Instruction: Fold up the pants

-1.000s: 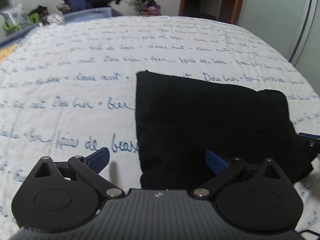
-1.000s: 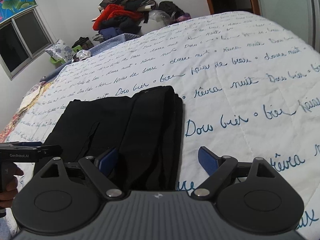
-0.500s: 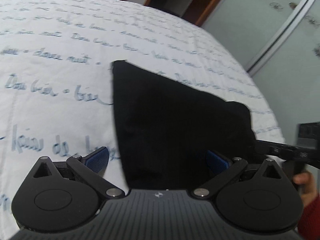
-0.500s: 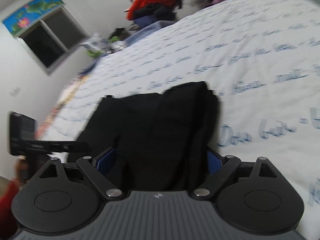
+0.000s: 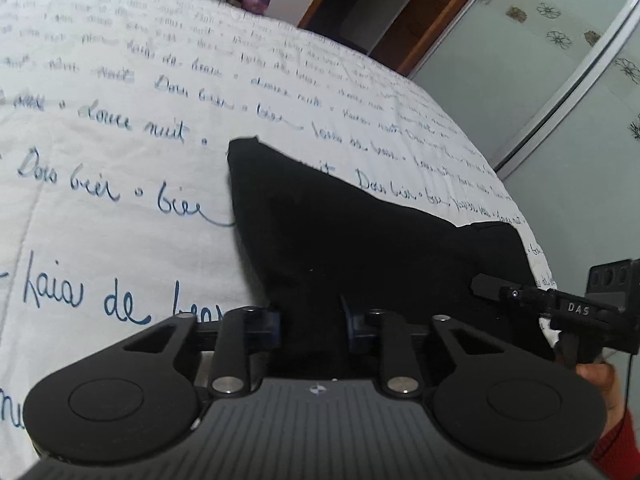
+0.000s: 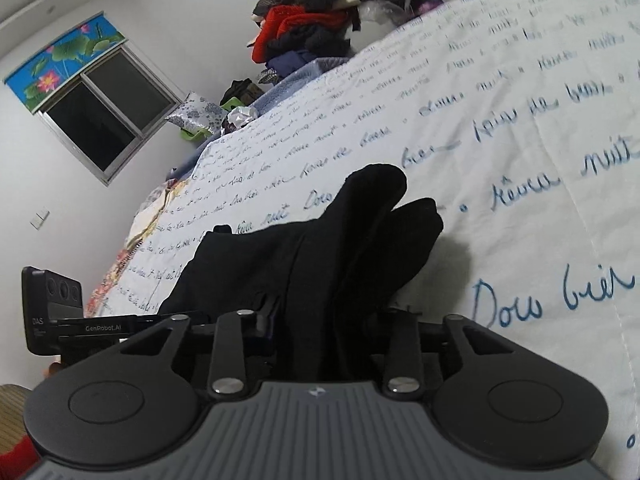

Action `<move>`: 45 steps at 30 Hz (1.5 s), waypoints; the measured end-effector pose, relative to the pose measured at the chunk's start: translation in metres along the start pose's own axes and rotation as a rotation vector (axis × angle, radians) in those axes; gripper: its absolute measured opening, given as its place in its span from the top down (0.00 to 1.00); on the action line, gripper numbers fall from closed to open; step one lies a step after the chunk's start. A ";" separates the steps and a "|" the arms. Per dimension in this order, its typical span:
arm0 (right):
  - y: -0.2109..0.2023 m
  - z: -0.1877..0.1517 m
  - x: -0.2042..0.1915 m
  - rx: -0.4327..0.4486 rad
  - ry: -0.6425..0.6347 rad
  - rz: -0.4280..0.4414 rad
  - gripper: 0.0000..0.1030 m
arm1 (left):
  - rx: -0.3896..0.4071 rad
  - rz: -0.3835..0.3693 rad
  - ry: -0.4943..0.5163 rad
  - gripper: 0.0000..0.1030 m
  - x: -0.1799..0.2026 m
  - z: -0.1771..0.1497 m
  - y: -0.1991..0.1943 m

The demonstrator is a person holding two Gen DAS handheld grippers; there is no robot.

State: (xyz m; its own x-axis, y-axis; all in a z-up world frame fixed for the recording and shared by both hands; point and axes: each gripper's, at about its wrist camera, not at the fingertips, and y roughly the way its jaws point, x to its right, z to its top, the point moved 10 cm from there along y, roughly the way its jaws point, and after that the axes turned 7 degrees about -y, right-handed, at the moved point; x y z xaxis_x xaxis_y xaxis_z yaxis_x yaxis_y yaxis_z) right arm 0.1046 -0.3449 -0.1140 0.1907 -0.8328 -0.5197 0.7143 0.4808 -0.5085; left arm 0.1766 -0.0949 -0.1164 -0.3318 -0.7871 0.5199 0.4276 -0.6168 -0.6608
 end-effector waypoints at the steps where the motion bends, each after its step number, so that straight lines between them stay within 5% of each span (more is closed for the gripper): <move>1: -0.002 0.002 -0.005 0.005 -0.024 -0.007 0.70 | 0.019 0.006 0.020 0.76 0.003 0.000 -0.004; 11: 0.015 0.061 -0.069 0.093 -0.277 0.006 0.72 | 0.245 0.148 0.147 0.77 0.007 0.052 -0.055; 20: 0.111 0.120 -0.069 0.085 -0.271 -0.018 0.72 | 0.270 0.283 0.117 0.77 -0.040 0.138 -0.037; 23: 0.144 0.109 -0.053 0.006 -0.281 -0.102 0.69 | 0.196 0.326 0.081 0.74 -0.064 0.135 -0.010; 27: 0.164 0.095 -0.030 -0.076 -0.284 -0.237 0.35 | 0.174 0.371 0.058 0.55 -0.088 0.129 0.002; 30: 0.144 0.093 -0.026 -0.051 -0.262 -0.241 0.35 | 0.199 0.384 0.050 0.54 -0.090 0.128 -0.017; 33: 0.102 0.097 -0.025 0.064 -0.312 -0.402 0.33 | 0.212 0.421 0.058 0.55 -0.084 0.118 -0.039; 35: 0.088 0.094 -0.043 0.100 -0.362 -0.353 0.33 | 0.199 0.428 0.054 0.53 -0.075 0.105 -0.048; 39: 0.100 0.058 -0.081 0.031 -0.470 -0.222 0.35 | 0.129 0.463 0.070 0.42 -0.073 0.079 -0.031; 43: 0.121 0.045 -0.065 -0.045 -0.517 -0.391 0.35 | 0.160 0.499 0.054 0.39 -0.072 0.078 -0.035; 45: 0.109 0.048 -0.068 -0.016 -0.480 -0.397 0.35 | 0.184 0.512 0.068 0.33 -0.064 0.078 -0.046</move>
State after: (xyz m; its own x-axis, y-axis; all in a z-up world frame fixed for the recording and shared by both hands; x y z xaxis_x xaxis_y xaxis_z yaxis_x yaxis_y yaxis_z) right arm 0.2018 -0.2487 -0.1010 0.1967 -0.9775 0.0761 0.7834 0.1100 -0.6117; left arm 0.2434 -0.0159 -0.0768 -0.0937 -0.9888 0.1165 0.6867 -0.1489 -0.7115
